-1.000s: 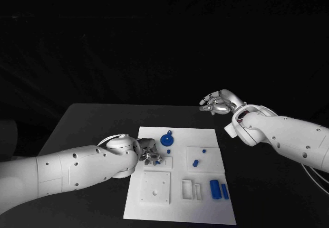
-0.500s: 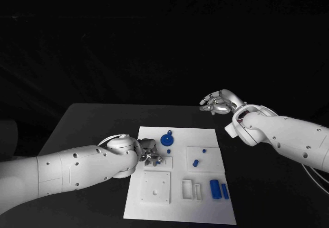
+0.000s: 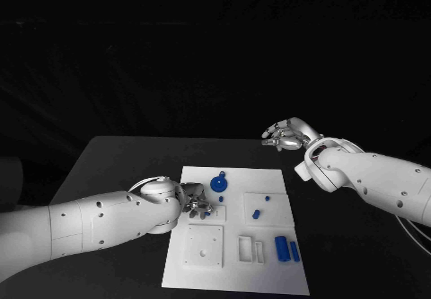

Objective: Assemble the parts on the task board

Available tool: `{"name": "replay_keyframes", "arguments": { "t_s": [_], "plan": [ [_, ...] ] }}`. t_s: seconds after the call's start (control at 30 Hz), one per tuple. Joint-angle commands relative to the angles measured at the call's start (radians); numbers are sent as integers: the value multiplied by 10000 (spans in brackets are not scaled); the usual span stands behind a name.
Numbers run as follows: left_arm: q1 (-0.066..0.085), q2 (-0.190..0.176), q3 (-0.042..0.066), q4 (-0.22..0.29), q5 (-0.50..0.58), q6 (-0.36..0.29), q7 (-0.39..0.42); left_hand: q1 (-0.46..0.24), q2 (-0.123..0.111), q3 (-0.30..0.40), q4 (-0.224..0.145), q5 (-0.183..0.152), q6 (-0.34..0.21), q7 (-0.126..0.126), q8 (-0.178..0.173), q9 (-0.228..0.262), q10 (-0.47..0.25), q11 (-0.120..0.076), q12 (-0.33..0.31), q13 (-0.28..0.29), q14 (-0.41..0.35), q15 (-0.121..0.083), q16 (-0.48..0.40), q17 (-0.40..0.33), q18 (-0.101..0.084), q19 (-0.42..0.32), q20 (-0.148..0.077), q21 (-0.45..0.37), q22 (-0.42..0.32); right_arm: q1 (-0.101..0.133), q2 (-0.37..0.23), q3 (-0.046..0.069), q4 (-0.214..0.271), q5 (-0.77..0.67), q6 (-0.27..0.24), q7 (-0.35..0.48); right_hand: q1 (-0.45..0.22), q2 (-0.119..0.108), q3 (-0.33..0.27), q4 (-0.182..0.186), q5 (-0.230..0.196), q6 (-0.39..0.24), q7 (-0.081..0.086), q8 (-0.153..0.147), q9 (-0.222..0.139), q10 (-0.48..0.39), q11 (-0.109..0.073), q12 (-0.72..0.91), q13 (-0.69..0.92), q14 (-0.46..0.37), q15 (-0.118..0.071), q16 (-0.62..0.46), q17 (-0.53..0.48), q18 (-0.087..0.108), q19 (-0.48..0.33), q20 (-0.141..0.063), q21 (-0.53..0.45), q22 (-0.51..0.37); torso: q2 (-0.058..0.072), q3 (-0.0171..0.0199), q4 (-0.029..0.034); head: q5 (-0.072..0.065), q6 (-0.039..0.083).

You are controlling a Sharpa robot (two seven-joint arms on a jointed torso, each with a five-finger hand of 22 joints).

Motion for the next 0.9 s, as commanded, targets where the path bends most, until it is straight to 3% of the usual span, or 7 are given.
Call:
{"name": "replay_keyframes", "arguments": {
  "t_s": [0.03, 0.3, 0.9],
  "plan": [
    [-67, 86, -45, 0, 171, 314, -20, 15, 256, 42, -137, 186, 455, -229, -34, -4, -160, -59, 64, 18, 393, -498, 61, 15, 361, -80, -875, 52, 16, -3, 26, 4, -3, -72, 127, 80, 34, 46, -5, 22, 81, -8, 28, -56, 10, -39, 26, 3, -19, -80, 15, 4, -15, 70, 8, 43, -52, 113, 1, -1, 0, -6, 1],
    [-67, 103, -43, -36, 283, 357, -16, -136, 395, 78, -275, 520, 463, -229, -33, -4, -165, -58, 74, 24, 385, -495, 76, 20, 364, -96, -867, 72, 22, -3, 33, 3, -13, -81, 134, 81, 41, 44, 5, 23, 187, -7, 28, -63, 12, -42, 27, 14, -36, -83, 15, 12, -26, 70, 11, 43, -61, 121, 0, 3, 1, -12, 2],
    [-67, 140, -42, -72, 284, 434, -44, -284, 579, 104, -295, 677, 463, -225, -39, -8, -170, -54, 71, 22, 383, -490, 78, 19, 362, -98, -859, 81, 16, -24, 47, 2, -32, -91, 144, 80, 43, 48, 15, 29, 378, 2, 28, -70, 18, -48, 27, 35, -67, -88, 16, 29, -45, 70, 19, 45, -73, 137, -1, 2, 2, -14, -14]
  ]
}}
